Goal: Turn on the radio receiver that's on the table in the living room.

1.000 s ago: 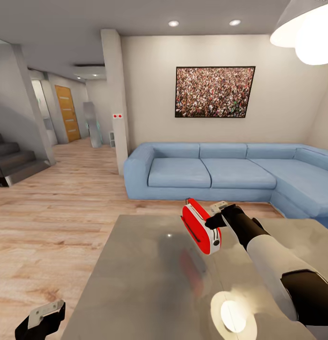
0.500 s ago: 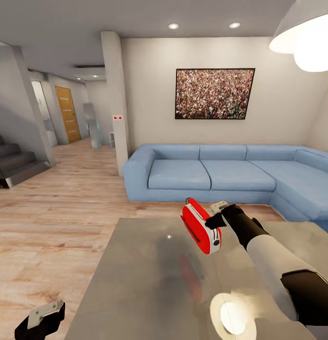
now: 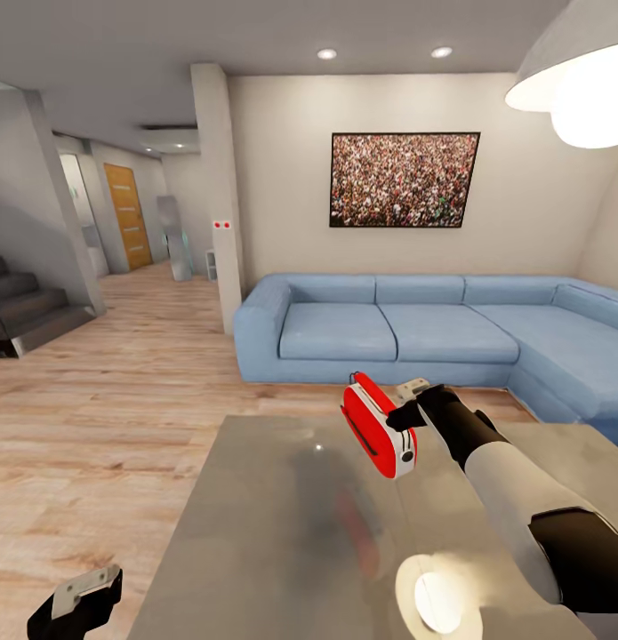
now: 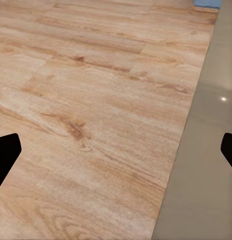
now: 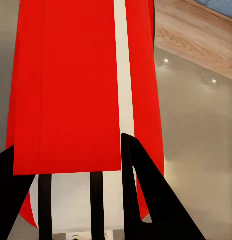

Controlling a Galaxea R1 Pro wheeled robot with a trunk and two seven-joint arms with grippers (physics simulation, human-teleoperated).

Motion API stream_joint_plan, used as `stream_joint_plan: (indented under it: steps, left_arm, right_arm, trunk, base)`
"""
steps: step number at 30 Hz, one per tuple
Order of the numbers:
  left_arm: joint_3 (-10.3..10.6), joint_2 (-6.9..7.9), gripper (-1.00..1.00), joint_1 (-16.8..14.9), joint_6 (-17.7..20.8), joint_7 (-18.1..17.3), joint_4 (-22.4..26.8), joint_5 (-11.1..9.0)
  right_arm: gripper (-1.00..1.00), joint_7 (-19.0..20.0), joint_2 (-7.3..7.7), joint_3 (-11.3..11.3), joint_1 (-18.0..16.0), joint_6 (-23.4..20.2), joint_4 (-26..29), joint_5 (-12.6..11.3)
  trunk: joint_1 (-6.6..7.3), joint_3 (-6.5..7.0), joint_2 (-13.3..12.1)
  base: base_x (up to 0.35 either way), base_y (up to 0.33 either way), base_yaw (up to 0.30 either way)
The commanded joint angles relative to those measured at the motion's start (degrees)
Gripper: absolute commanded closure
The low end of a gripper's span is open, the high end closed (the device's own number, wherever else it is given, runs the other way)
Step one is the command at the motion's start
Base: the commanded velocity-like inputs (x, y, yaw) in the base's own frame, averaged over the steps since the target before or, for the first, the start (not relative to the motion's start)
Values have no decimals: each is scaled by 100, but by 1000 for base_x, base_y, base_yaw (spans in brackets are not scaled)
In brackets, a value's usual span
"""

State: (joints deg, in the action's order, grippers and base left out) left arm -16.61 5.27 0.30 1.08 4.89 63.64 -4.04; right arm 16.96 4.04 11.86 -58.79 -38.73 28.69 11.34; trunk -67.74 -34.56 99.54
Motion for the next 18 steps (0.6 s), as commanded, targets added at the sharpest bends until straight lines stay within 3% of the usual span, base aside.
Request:
stream_joint_plan:
  steps: [1, 18]
  left_arm:
    - [0, 0, -100, 1, 1, 1, 0, 0]
    - [0, 0, -100, 1, 6, 3, 0, 0]
  right_arm:
    - [100, 0, 0, -2, -1, 2, 3, -3]
    - [100, 15, -9, -7, -1, 54, 5, -9]
  trunk:
    - [23, 19, -41]
    - [396, 324, -723]
  base:
    - [0, 0, 0]
    - [0, 0, 0]
